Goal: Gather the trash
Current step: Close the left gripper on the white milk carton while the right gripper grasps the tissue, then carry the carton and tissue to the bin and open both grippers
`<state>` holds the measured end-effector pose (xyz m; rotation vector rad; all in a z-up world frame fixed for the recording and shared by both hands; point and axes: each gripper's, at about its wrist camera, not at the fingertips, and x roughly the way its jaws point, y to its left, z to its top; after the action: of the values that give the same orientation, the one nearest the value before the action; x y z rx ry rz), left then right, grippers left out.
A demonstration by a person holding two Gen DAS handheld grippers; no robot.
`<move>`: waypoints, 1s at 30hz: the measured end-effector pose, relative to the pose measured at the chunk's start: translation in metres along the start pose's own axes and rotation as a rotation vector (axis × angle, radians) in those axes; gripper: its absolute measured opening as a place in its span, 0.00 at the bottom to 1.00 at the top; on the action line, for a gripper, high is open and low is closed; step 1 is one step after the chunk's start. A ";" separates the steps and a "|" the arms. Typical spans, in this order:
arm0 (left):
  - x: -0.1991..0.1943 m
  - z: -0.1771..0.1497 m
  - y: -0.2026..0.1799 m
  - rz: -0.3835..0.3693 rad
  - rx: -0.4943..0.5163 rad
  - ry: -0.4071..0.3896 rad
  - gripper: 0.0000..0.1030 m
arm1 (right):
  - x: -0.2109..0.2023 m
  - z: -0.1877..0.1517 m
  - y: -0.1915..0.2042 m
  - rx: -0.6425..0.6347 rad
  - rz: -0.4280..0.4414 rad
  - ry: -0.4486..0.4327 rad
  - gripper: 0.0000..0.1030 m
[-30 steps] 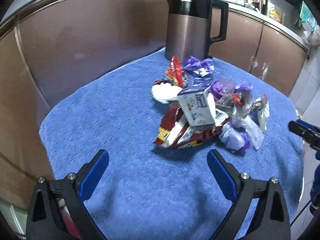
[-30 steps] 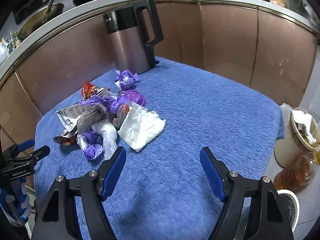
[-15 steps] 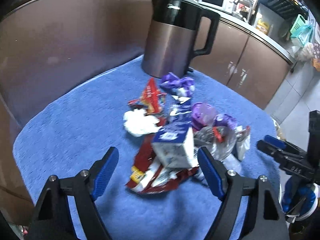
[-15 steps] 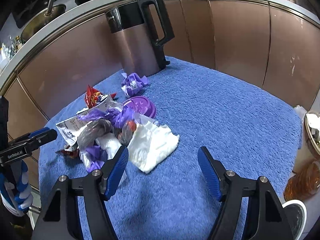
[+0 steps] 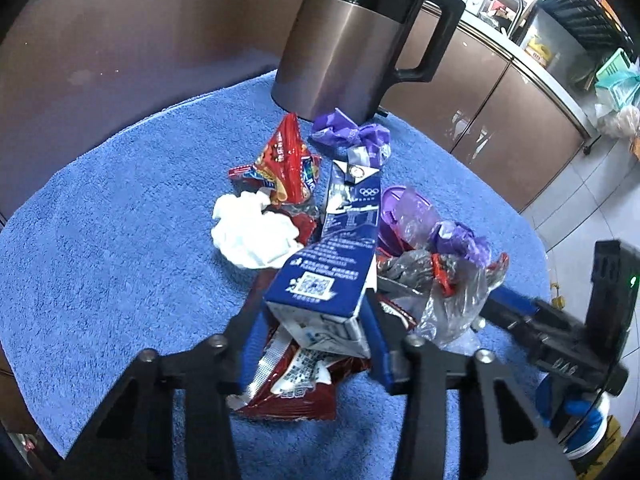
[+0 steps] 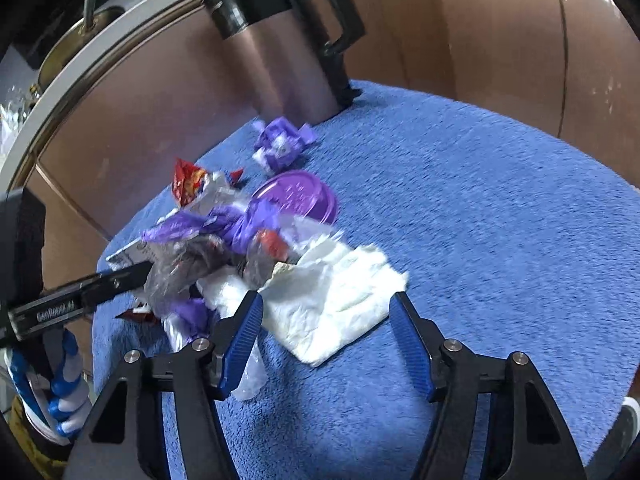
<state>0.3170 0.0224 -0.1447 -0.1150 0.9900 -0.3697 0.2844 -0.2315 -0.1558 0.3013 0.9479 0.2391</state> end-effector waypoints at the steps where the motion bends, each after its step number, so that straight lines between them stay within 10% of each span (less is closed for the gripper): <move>1: 0.000 0.001 0.000 -0.002 -0.004 -0.003 0.34 | 0.002 -0.002 0.002 -0.007 -0.001 0.005 0.53; 5: -0.005 0.001 -0.002 0.001 -0.009 -0.024 0.31 | 0.003 -0.004 0.004 -0.032 -0.001 -0.008 0.18; 10: -0.022 -0.001 -0.003 -0.007 -0.026 -0.064 0.31 | -0.010 -0.007 0.004 -0.040 -0.001 -0.023 0.07; 30: -0.140 -0.019 -0.048 -0.011 0.027 -0.228 0.30 | -0.142 -0.044 0.017 -0.043 0.046 -0.208 0.03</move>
<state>0.2201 0.0290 -0.0316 -0.1357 0.7590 -0.3714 0.1670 -0.2561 -0.0664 0.3024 0.7296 0.2650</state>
